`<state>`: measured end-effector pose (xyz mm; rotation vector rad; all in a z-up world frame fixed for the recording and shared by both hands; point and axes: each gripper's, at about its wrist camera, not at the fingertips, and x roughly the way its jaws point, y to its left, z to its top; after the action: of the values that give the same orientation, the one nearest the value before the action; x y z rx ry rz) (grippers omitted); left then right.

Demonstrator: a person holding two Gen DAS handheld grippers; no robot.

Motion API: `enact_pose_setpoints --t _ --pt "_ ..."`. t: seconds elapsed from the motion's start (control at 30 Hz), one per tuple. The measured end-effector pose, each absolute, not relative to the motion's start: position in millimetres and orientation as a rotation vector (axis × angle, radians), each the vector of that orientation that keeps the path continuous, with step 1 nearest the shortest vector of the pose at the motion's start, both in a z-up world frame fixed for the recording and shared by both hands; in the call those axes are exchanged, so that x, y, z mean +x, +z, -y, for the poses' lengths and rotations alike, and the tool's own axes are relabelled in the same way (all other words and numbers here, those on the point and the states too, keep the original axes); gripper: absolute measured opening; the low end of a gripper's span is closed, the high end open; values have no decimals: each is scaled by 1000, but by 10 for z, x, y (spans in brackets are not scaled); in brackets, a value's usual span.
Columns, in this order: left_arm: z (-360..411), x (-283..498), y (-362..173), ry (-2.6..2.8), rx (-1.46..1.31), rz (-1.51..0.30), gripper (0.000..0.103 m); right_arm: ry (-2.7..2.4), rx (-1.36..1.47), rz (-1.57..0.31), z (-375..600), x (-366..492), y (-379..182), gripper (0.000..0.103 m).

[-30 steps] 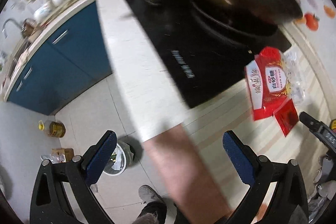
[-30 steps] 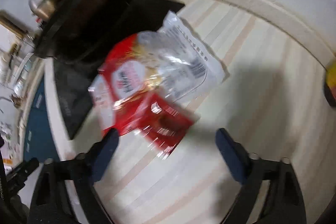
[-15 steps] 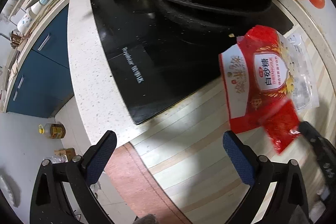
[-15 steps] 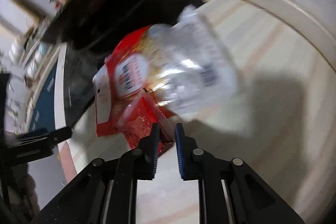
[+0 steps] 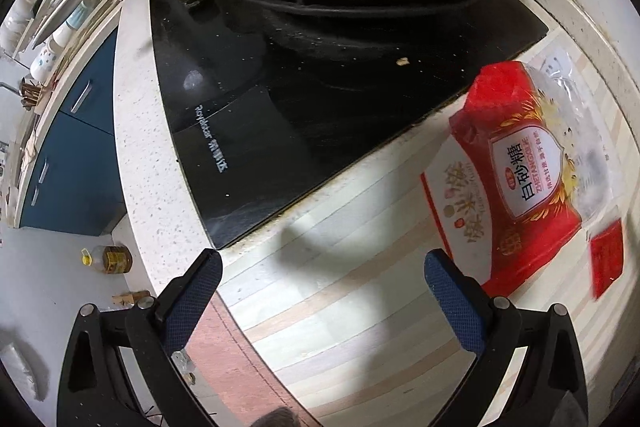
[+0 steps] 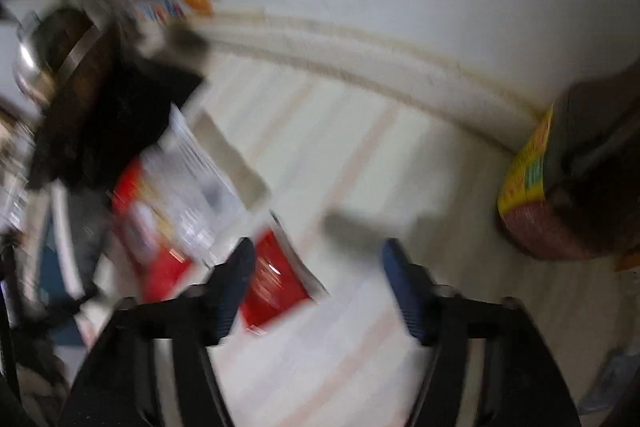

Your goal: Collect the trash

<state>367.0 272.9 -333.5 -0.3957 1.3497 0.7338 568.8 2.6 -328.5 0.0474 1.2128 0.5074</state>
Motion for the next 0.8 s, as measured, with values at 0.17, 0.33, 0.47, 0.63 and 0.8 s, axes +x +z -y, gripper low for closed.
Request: enact_pose_setpoints --t 0.17,0.33,0.47,0.63,0.8 --pt "-2710 3689 -3353 746 -394 -1355 103 663 134 -1252 -441 6023 -3465 71" --pt "-2837 3587 -3382 782 -394 -1361 103 808 79 -1333 -945 6181 -3840 42" --pt "-2911 3446 -3356 811 -400 -1357 103 872 5 -1303 -1168 5997 -3824 1" --pt "-2973 3084 -3310 826 -427 -1358 103 939 44 -1291 -1126 5525 -3648 1" --pt "-2909 2590 -3357 812 -496 -1383 103 968 102 -1359 -1027 4854 -3665 1"
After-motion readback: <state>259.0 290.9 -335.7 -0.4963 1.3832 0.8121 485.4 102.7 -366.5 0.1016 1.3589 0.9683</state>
